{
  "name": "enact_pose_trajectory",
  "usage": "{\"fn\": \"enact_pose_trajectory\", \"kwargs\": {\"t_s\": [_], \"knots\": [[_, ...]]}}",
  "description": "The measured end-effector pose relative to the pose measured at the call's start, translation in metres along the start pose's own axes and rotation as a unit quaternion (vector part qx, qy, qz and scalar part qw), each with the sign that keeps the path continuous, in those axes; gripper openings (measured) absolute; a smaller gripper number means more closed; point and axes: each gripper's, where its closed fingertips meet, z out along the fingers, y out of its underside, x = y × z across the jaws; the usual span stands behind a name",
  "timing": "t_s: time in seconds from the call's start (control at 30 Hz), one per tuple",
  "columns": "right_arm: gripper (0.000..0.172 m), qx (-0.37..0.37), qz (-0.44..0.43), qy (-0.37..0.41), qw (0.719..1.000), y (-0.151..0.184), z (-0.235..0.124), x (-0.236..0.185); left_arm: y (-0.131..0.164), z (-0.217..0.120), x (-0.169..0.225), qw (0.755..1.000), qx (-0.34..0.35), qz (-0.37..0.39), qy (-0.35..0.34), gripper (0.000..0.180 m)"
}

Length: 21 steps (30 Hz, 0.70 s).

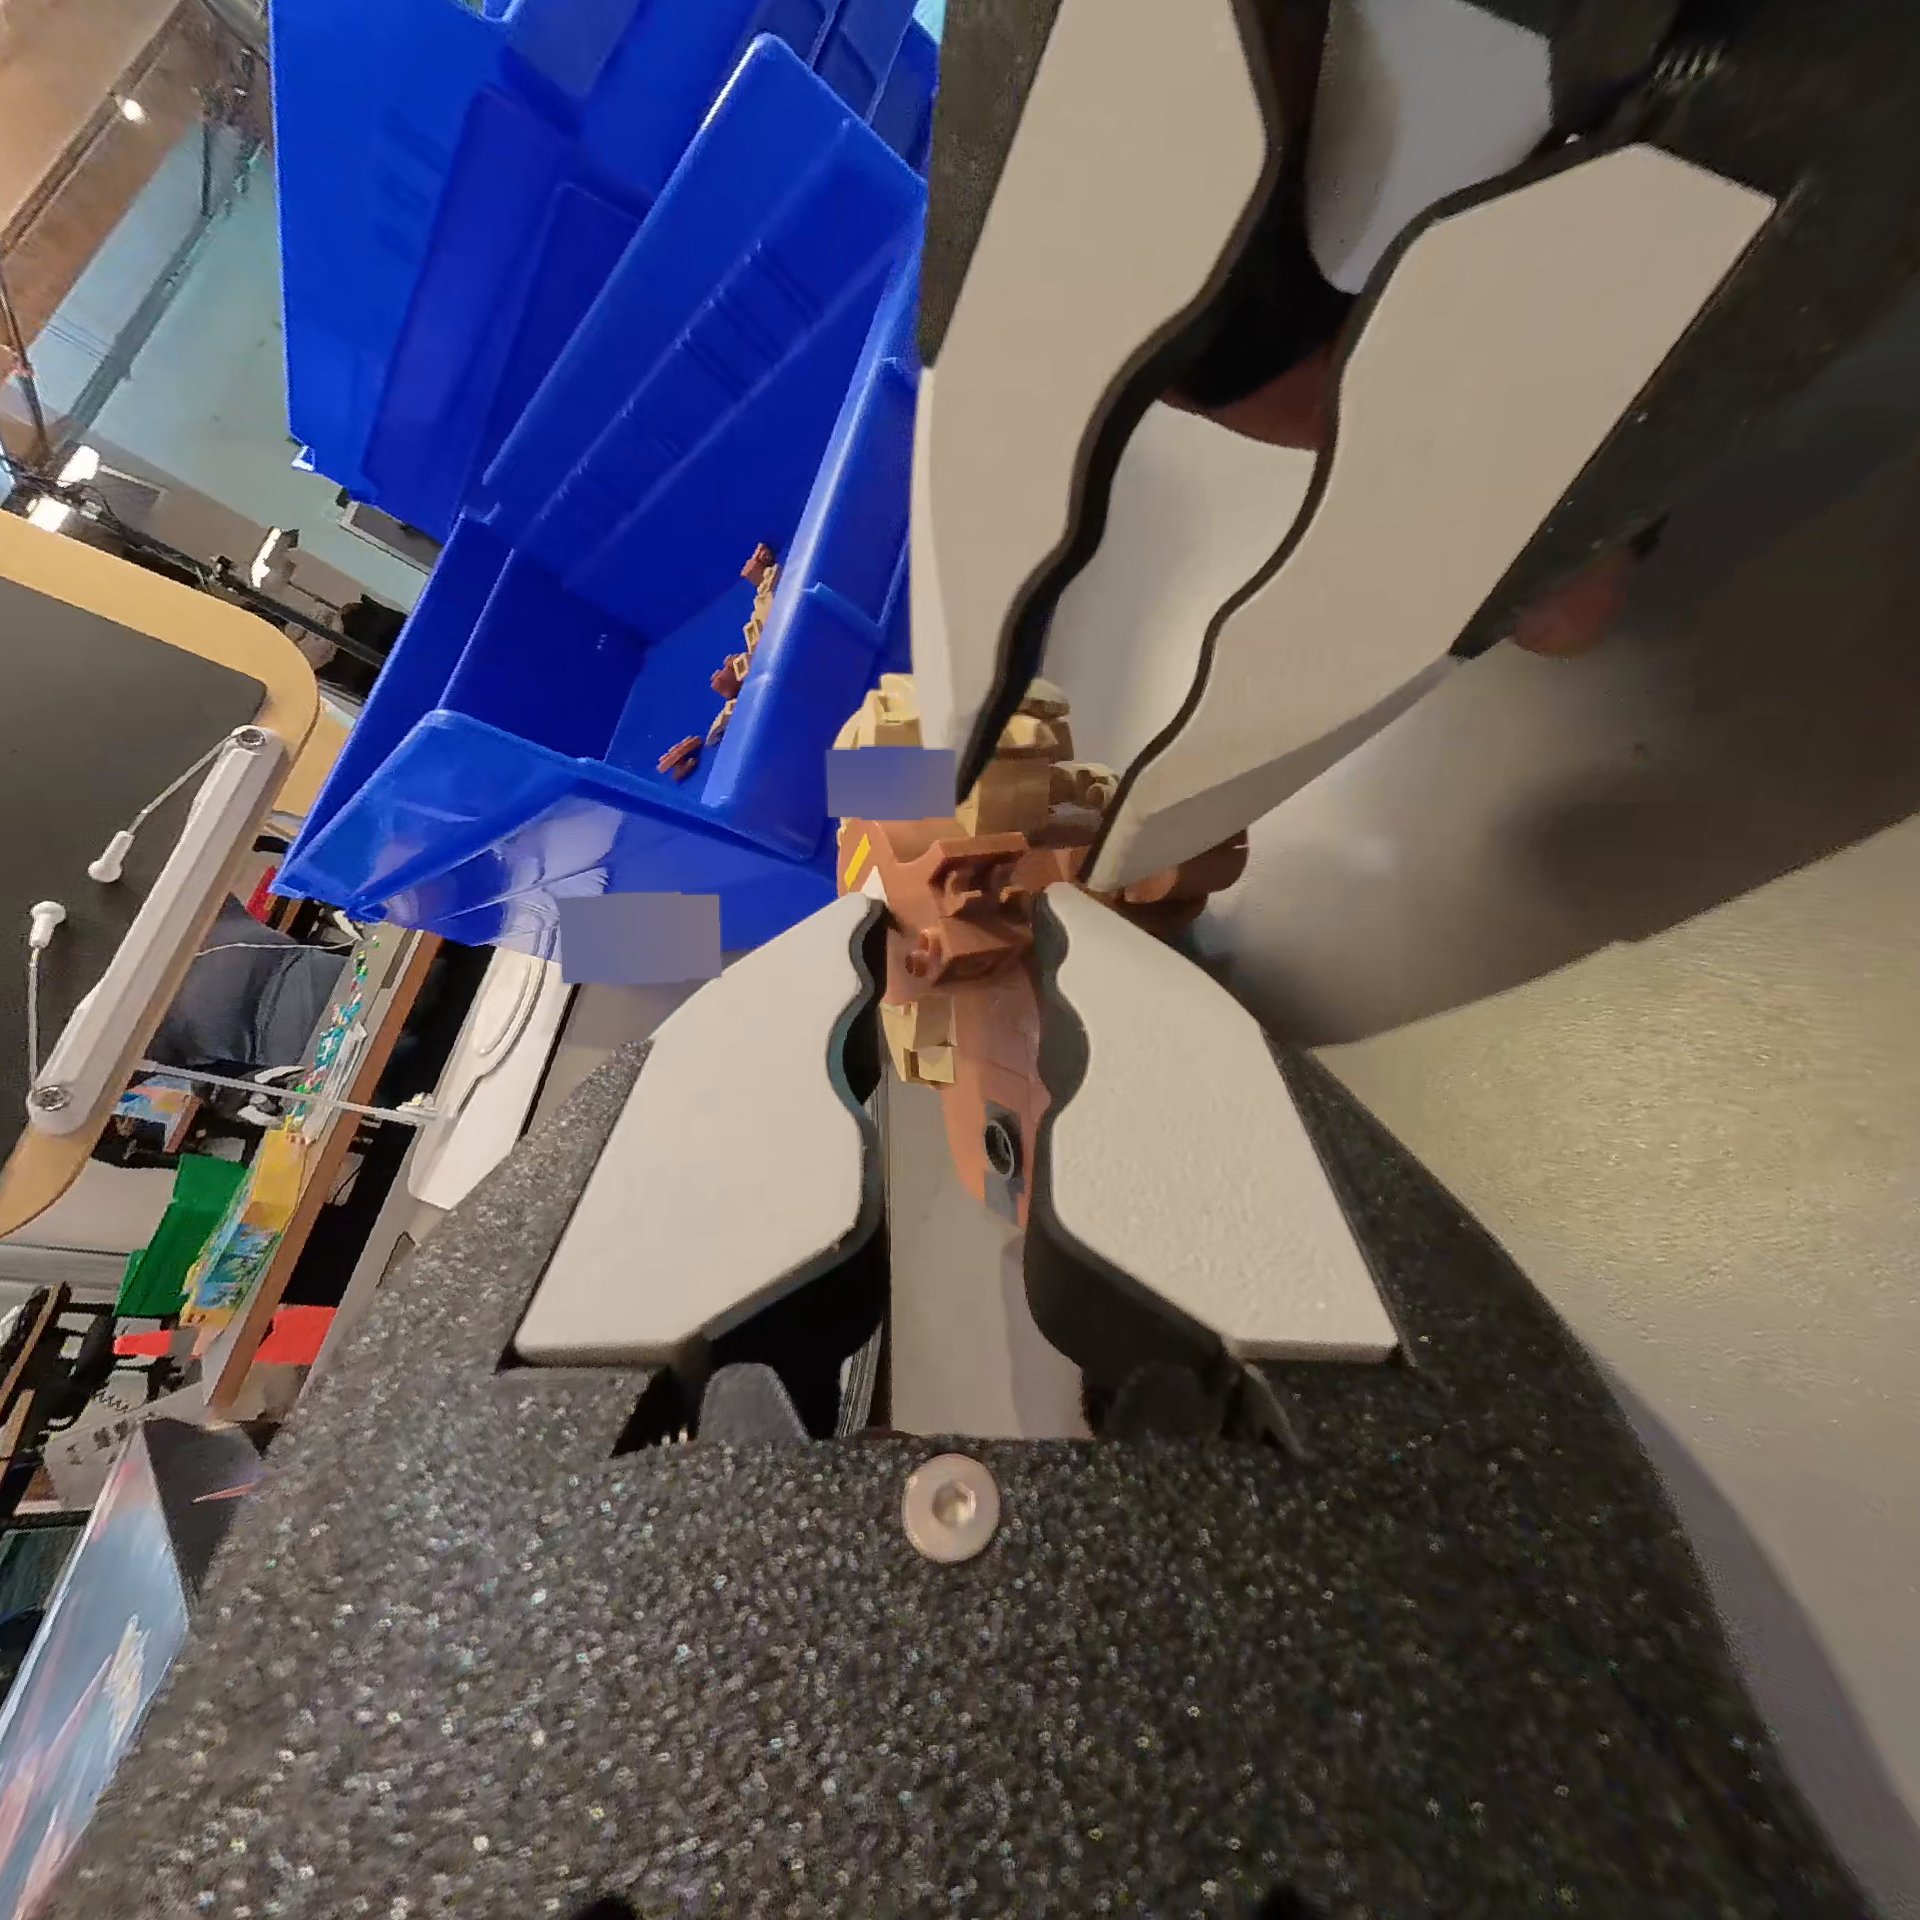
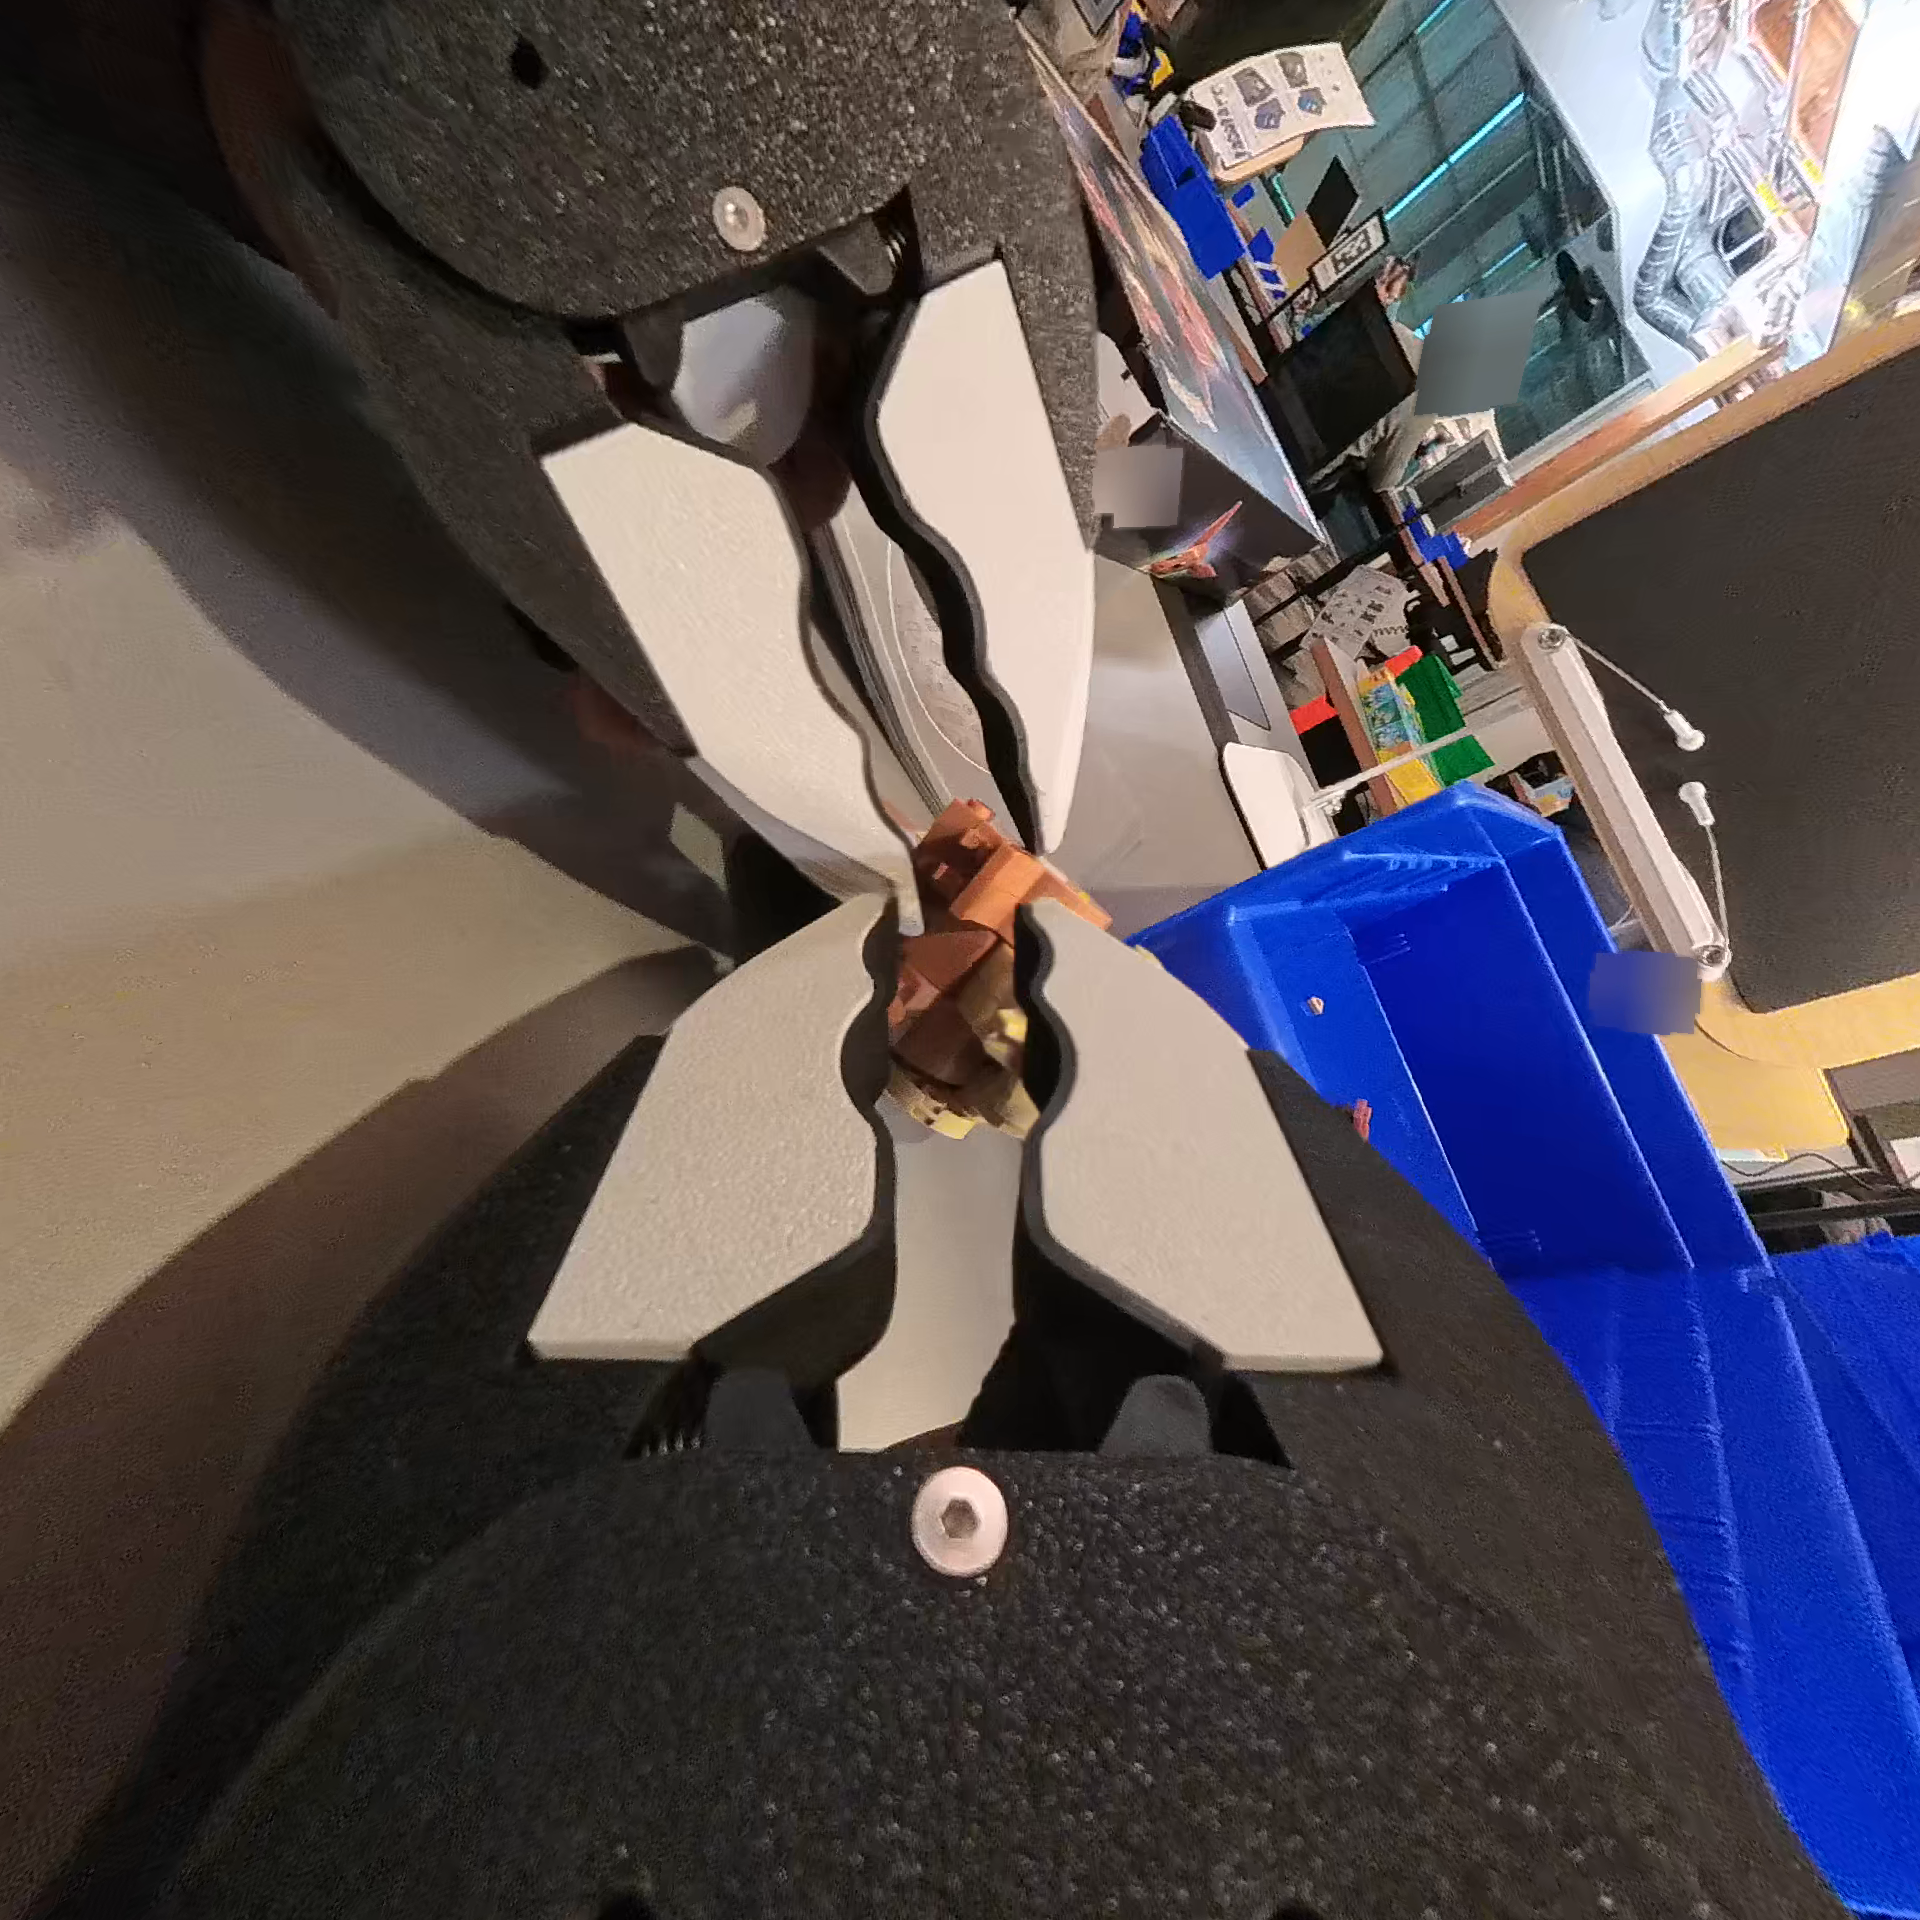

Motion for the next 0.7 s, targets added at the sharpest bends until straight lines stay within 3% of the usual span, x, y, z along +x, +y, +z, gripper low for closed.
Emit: {"fn": "enact_pose_trajectory", "kwargs": {"t_s": [0.2,0.7], "knots": [[0.000,0.005,0.007,-0.024,1.000,-0.004,-0.001,-0.011,0.003,-0.001,-0.004,1.000,-0.004,-0.022,0.000,0.023],[0.000,-0.004,0.081,-0.033,0.996,-0.005,-0.003,-0.009,0.001,-0.003,-0.007,0.993,0.009,-0.115,0.035,0.022]]}}
